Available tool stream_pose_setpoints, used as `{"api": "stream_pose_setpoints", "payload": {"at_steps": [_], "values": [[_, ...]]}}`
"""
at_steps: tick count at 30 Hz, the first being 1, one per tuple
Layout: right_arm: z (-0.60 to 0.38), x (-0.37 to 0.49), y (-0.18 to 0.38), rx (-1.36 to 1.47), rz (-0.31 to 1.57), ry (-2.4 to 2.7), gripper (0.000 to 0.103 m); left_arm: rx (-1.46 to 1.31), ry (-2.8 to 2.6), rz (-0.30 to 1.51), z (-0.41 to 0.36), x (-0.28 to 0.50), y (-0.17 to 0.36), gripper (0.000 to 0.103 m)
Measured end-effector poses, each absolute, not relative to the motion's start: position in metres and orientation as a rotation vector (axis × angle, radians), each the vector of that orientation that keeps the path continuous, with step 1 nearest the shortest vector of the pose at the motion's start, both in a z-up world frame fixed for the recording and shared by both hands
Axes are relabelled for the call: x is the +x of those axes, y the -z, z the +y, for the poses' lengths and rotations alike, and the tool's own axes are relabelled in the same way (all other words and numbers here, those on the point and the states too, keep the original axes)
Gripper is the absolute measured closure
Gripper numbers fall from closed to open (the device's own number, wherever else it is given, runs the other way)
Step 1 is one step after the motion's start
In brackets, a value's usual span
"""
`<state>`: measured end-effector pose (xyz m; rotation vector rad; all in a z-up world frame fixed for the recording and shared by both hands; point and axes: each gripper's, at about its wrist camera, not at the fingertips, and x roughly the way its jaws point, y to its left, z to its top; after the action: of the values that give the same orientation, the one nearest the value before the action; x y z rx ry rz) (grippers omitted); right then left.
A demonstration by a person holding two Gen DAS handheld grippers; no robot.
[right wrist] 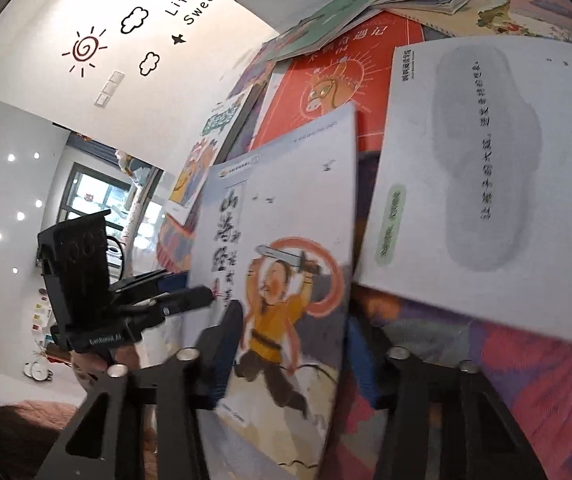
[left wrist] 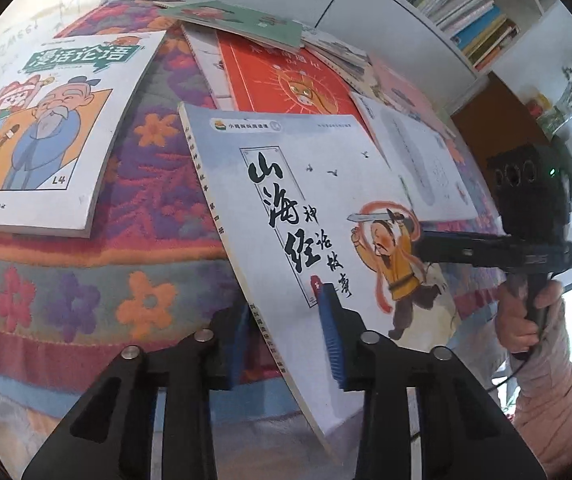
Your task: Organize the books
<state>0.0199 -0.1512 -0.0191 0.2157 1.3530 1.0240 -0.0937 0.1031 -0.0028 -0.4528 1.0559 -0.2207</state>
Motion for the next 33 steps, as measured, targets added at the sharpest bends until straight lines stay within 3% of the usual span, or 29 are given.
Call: {"api": "stream_pose_setpoints", "payload": {"at_steps": [2, 14, 33], "values": [[-0.153, 0.02, 0.023, 0.211, 1.328, -0.988, 0.084, -0.493, 0.216, 1.047, 0.109, -0.093, 0.005, 0.077], [-0.155, -0.004, 0.0, 0.219, 1.284, -0.953, 0.082, -0.422, 0.13, 1.012, 0.105, -0.087, -0.009, 0.079], [-0.102, -0.047, -0.065, -0.034, 1.077, -1.003, 0.083, -0.324, 0.123, 0.92, 0.147, -0.096, -0.056, 0.079]]}}
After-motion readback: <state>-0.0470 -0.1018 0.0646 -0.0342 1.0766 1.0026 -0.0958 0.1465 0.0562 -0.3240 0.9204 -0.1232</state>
